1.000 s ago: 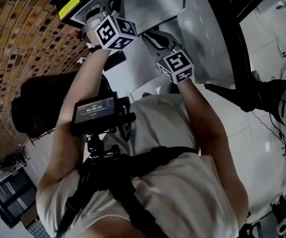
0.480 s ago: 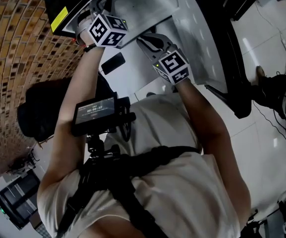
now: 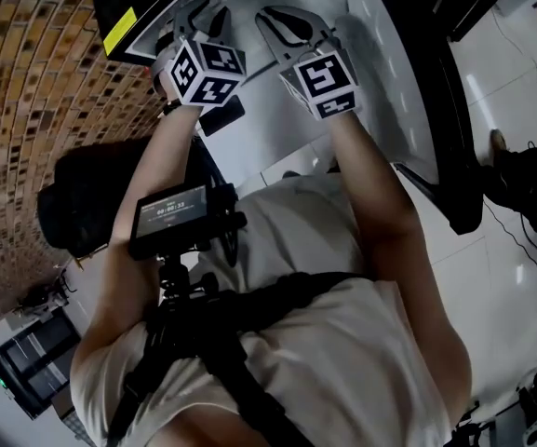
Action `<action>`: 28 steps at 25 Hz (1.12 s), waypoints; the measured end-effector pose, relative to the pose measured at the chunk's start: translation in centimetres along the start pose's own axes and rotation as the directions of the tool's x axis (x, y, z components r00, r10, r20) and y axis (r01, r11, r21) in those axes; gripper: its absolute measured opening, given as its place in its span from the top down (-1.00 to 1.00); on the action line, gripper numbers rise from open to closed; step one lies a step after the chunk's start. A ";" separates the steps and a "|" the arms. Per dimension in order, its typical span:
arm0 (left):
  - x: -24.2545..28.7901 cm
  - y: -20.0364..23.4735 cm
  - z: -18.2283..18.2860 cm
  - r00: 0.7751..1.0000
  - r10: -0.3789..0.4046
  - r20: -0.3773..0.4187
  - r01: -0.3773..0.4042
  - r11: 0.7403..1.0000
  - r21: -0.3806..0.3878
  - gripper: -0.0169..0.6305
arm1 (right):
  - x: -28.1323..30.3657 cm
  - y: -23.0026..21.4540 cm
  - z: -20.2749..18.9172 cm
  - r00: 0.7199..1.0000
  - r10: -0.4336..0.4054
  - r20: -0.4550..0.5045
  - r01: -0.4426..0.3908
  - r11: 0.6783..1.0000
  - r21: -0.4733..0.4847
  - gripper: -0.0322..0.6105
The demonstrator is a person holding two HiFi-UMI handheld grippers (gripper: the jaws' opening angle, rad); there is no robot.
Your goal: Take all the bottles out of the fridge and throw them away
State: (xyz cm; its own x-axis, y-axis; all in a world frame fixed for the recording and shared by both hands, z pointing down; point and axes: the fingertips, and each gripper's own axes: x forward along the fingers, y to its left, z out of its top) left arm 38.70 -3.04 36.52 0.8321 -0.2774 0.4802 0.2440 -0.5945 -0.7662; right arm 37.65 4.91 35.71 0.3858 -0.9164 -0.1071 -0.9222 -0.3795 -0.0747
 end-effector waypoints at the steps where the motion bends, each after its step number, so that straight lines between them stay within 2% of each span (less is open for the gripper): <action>1: -0.5 -0.6 0.0 1.000 -0.007 0.013 0.007 1.000 0.011 0.51 | 0.6 -0.3 0.6 1.000 0.006 -0.001 -0.006 1.000 -0.015 0.72; 5: -2.2 -1.9 -0.4 0.997 -0.015 0.070 0.012 0.999 0.048 0.51 | 3.2 -0.2 1.8 0.997 0.060 -0.039 -0.063 0.994 -0.087 0.72; 10: -3.5 -1.9 -0.7 0.995 -0.006 0.096 0.007 1.000 -0.007 0.51 | 5.2 0.3 2.3 0.989 0.108 -0.099 -0.123 0.979 -0.161 0.72; 13: -3.8 -2.8 -0.1 0.993 -0.011 0.121 0.016 0.999 -0.039 0.51 | 5.6 -0.6 1.3 0.982 0.098 -0.162 -0.131 0.969 -0.210 0.38; 17: -4.1 -3.7 -0.7 0.987 -0.032 0.156 0.040 0.998 -0.045 0.51 | 7.7 -0.6 -0.1 0.965 0.063 -0.255 -0.135 0.952 -0.276 0.36; 20: -4.5 -3.5 -2.1 0.985 -0.053 0.166 0.059 0.998 -0.035 0.51 | 10.7 -0.3 -0.7 0.938 0.015 -0.346 -0.135 0.936 -0.326 0.27; 23: -5.2 -3.0 -3.0 0.983 -0.057 0.176 0.064 0.997 -0.031 0.51 | 13.0 -0.6 -1.2 0.897 -0.029 -0.440 -0.153 0.916 -0.371 0.23; 26: -5.7 -2.6 -3.7 0.981 -0.053 0.185 0.062 0.997 -0.043 0.51 | 14.1 -1.0 -2.3 0.856 -0.046 -0.515 -0.176 0.911 -0.374 0.23; 28: -6.1 -2.4 -3.8 0.980 -0.051 0.191 0.063 0.996 -0.056 0.51 | 14.3 -1.1 -2.6 0.842 -0.043 -0.538 -0.182 0.916 -0.357 0.22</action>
State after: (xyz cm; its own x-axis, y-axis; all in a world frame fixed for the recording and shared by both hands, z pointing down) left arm 31.14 -2.82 37.11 0.8981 -0.0975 0.4288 0.2679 -0.6519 -0.7094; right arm 44.12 -8.13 36.86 0.3492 -0.8240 0.4462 -0.9248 -0.2266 0.3055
